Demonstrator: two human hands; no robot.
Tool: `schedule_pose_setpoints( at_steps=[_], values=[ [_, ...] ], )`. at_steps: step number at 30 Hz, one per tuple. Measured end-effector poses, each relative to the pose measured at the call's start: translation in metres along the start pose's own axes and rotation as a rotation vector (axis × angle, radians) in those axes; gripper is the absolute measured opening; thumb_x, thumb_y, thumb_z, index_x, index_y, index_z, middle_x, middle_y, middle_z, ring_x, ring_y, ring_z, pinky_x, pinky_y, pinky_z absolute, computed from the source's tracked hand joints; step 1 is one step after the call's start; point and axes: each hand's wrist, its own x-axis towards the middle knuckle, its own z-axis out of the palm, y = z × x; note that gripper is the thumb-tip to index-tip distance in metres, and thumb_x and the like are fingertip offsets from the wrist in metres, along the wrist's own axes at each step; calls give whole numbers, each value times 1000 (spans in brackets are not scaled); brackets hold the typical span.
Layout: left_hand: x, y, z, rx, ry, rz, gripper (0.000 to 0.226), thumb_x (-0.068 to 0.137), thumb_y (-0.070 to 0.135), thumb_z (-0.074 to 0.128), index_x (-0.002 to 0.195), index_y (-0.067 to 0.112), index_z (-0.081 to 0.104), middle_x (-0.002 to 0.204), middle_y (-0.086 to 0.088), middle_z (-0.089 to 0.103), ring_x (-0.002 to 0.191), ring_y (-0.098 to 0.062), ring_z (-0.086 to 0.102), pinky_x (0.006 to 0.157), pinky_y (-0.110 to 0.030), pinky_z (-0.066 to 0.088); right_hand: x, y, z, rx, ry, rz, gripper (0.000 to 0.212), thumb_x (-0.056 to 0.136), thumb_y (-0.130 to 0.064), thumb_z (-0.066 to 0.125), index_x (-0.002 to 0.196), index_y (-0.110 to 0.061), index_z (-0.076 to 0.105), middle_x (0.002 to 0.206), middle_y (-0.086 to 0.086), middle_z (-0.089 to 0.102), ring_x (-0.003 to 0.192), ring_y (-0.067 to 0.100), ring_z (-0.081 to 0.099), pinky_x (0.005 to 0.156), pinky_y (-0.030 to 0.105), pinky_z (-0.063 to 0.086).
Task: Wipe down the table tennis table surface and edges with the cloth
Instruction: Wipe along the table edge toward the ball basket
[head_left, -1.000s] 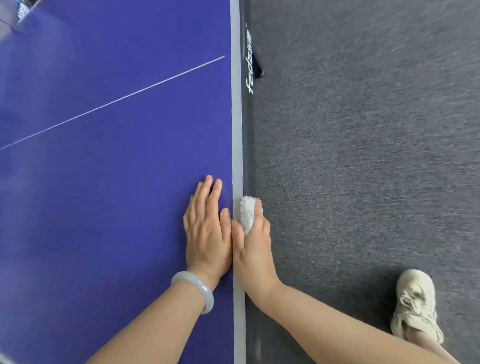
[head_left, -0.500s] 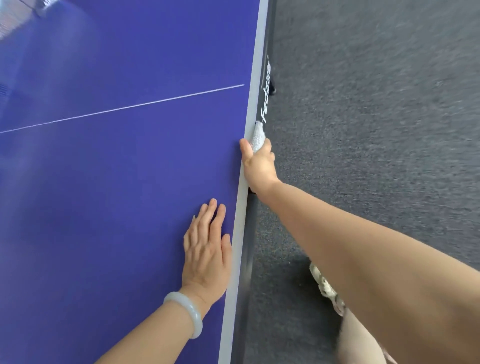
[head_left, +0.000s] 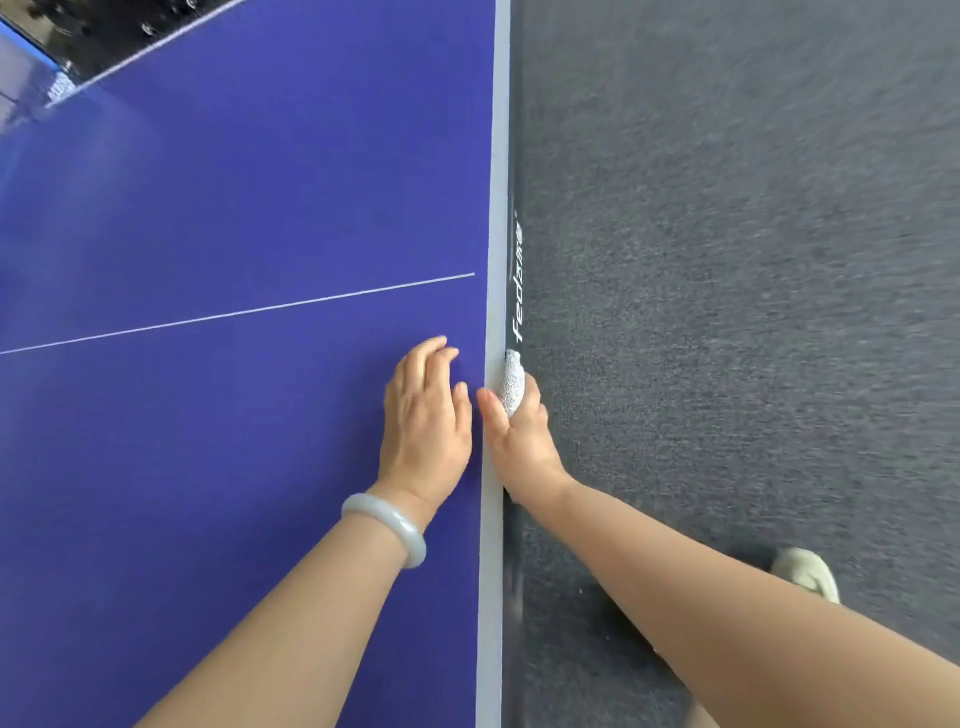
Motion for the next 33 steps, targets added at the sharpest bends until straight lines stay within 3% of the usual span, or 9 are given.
schedule_pose_setpoints(
  at_steps=[6, 12, 15, 17, 21, 24, 25, 30, 33],
  values=[
    [98, 12, 17, 19, -7, 163, 44, 102, 11, 42, 146, 3, 41, 157, -11, 33, 147, -27, 27, 120, -39, 17, -4, 2, -4, 135, -63, 6, 72, 100, -48, 46, 157, -24, 11, 154, 8, 27, 137, 15, 30, 101, 23, 23],
    [113, 6, 27, -101, 31, 191, 44, 103, 14, 33, 145, 10, 44, 155, -5, 37, 144, -20, 32, 118, -44, 24, -7, -3, -17, 356, -167, 86, 79, 96, -58, 47, 158, -33, 5, 159, -14, 17, 138, -4, 19, 114, 23, 18],
    [114, 5, 28, -140, 22, 181, 44, 104, 12, 31, 147, 13, 42, 156, -2, 35, 145, -15, 29, 118, -45, 24, 14, -17, -27, 546, -220, 168, 80, 90, -72, 40, 156, -32, 22, 160, -17, 23, 147, 2, 21, 124, 37, 15],
    [114, 4, 28, -148, 19, 167, 45, 104, 7, 32, 147, 14, 42, 157, -1, 34, 146, -14, 27, 119, -45, 24, 43, -34, -31, 619, -165, 167, 68, 96, -66, 38, 151, -26, 39, 154, -11, 40, 143, 5, 34, 122, 36, 23],
    [115, 4, 28, -129, 12, 149, 45, 104, 12, 29, 147, 13, 41, 157, 0, 33, 146, -14, 26, 118, -46, 25, 109, -73, -34, 484, 67, -35, 54, 107, -28, 36, 157, -25, 19, 147, -14, 36, 136, 7, 38, 116, 26, 27],
    [115, 4, 30, -114, -1, 145, 47, 103, 17, 27, 148, 15, 40, 158, 3, 31, 147, -11, 23, 118, -45, 24, 117, -73, -24, 370, 221, -103, 47, 106, -24, 35, 150, -9, 28, 155, 12, 36, 139, 23, 39, 116, 39, 31],
    [115, 4, 30, -121, -6, 129, 47, 103, 19, 27, 148, 16, 40, 158, 5, 30, 147, -9, 22, 119, -45, 24, 108, -65, -19, 308, 238, -130, 49, 106, -26, 34, 151, -8, 29, 155, 12, 35, 141, 23, 36, 117, 38, 29],
    [118, 3, 30, -149, -29, 113, 51, 100, 38, 42, 147, 20, 42, 157, 7, 31, 147, -9, 23, 120, -37, 19, 69, -31, -5, 170, 120, -311, 53, 107, -30, 28, 156, -22, 12, 165, -8, 7, 150, -1, 2, 123, 24, 3],
    [120, 5, 29, -123, -31, 81, 45, 104, 25, 39, 148, 18, 38, 158, 5, 31, 146, -11, 24, 120, -40, 21, 110, -61, -18, 191, 76, -254, 53, 108, -25, 28, 156, -13, 9, 165, 0, 6, 152, 7, 2, 122, 23, 1]
  ],
)
